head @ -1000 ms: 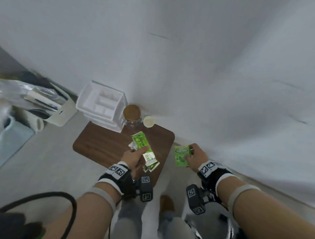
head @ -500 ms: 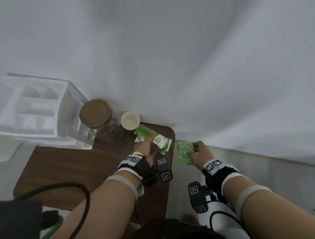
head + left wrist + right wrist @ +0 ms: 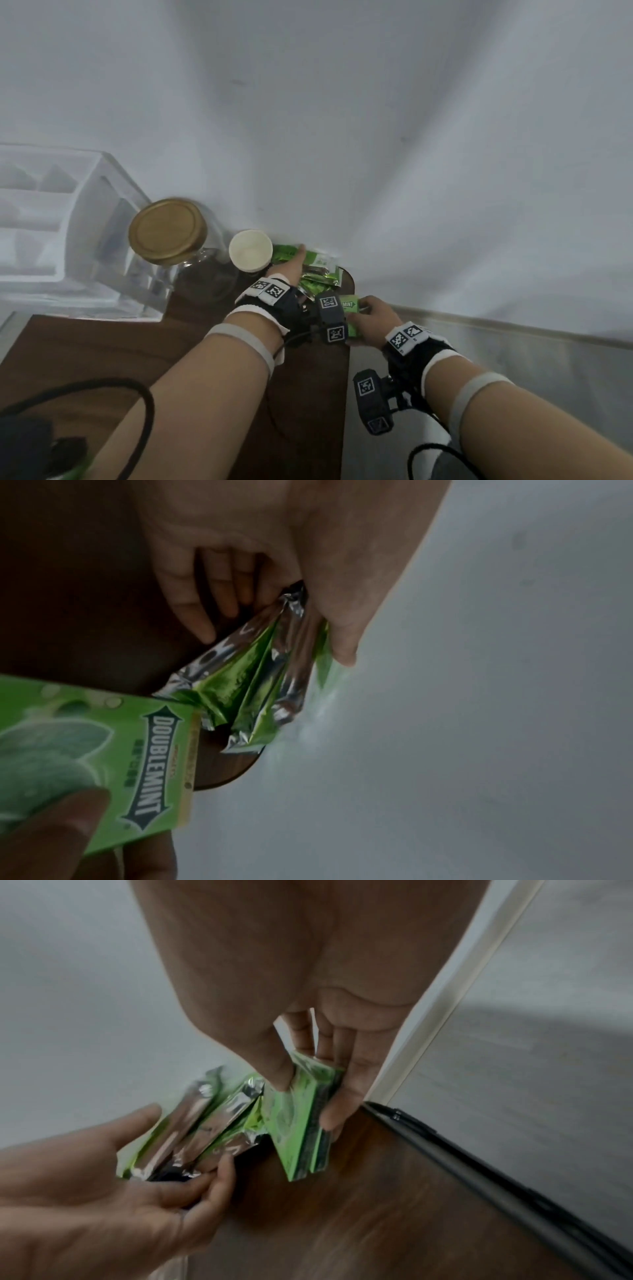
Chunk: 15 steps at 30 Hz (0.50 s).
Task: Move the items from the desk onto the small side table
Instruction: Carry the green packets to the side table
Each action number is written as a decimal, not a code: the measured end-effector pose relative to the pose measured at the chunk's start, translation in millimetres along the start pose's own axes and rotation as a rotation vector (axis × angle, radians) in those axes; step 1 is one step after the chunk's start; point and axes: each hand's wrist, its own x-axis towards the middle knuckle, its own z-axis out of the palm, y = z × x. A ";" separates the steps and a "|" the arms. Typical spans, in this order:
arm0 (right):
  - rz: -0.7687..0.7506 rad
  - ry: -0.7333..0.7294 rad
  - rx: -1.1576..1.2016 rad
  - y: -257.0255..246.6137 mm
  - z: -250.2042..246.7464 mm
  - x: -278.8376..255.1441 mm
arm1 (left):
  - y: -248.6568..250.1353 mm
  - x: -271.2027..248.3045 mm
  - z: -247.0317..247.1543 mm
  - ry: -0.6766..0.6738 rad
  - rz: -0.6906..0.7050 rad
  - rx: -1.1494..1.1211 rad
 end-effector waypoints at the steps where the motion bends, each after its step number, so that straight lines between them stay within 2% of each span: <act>1: -0.008 0.009 -0.002 0.6 6.2 3.7 | -0.3 -0.5 -4.7 -0.035 0.009 -0.039; 4: -0.045 0.104 -0.090 4.2 18.5 11.3 | -9.1 0.4 -16.6 -0.166 -0.046 -0.271; 7: -0.097 0.175 -0.181 11.0 21.0 11.5 | -22.2 2.1 -21.3 -0.164 -0.022 -0.438; 10: -0.120 0.144 -0.168 12.6 20.3 6.1 | -27.9 8.3 -19.9 -0.128 0.031 -0.427; 15: -0.196 0.142 -0.296 10.2 23.3 9.6 | -24.0 -3.5 -9.8 -0.253 0.033 -0.512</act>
